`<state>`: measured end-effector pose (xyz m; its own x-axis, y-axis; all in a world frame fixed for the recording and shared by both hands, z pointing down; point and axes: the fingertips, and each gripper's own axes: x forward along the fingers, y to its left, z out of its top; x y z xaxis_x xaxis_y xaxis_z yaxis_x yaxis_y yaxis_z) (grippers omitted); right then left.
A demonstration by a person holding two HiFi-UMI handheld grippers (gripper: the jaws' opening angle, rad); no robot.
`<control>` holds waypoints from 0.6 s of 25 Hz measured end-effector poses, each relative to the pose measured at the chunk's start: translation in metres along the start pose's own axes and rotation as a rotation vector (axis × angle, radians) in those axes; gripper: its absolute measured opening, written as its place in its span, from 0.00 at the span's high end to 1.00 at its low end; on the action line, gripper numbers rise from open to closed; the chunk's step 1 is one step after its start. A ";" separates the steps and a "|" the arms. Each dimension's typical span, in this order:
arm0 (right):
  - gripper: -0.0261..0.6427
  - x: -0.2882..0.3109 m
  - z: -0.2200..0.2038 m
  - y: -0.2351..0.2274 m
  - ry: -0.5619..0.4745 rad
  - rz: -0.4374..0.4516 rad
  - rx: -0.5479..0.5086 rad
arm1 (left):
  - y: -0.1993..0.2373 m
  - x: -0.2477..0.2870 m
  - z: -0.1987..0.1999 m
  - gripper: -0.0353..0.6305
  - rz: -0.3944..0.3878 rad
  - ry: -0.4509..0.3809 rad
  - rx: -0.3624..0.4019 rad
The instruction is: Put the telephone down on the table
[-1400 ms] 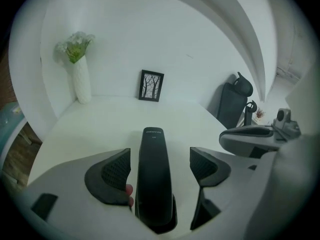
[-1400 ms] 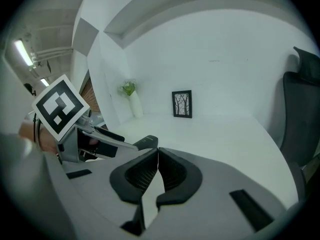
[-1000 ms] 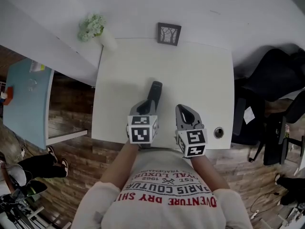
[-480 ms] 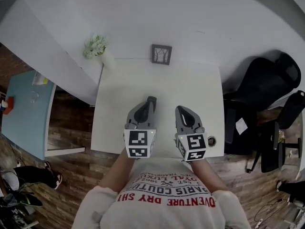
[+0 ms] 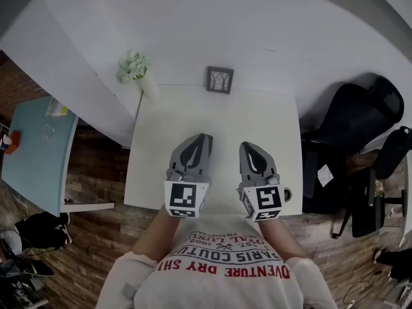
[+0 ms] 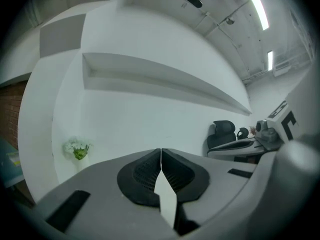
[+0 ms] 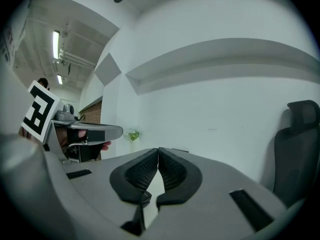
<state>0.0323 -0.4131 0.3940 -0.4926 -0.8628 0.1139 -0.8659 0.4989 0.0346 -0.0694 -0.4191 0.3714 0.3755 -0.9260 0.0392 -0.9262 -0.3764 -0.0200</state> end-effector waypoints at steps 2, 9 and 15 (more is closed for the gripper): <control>0.92 -0.002 0.002 0.003 -0.019 0.008 -0.001 | 0.000 -0.001 -0.002 0.91 0.000 0.014 -0.008; 0.92 -0.006 -0.001 0.011 -0.014 0.023 -0.015 | -0.008 -0.006 -0.008 0.91 -0.022 0.047 0.021; 0.92 -0.006 -0.004 0.012 0.003 0.035 -0.019 | -0.008 -0.008 -0.012 0.91 -0.017 0.072 -0.006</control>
<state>0.0252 -0.4012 0.3978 -0.5226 -0.8444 0.1179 -0.8462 0.5306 0.0490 -0.0649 -0.4084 0.3836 0.3878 -0.9151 0.1109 -0.9201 -0.3915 -0.0130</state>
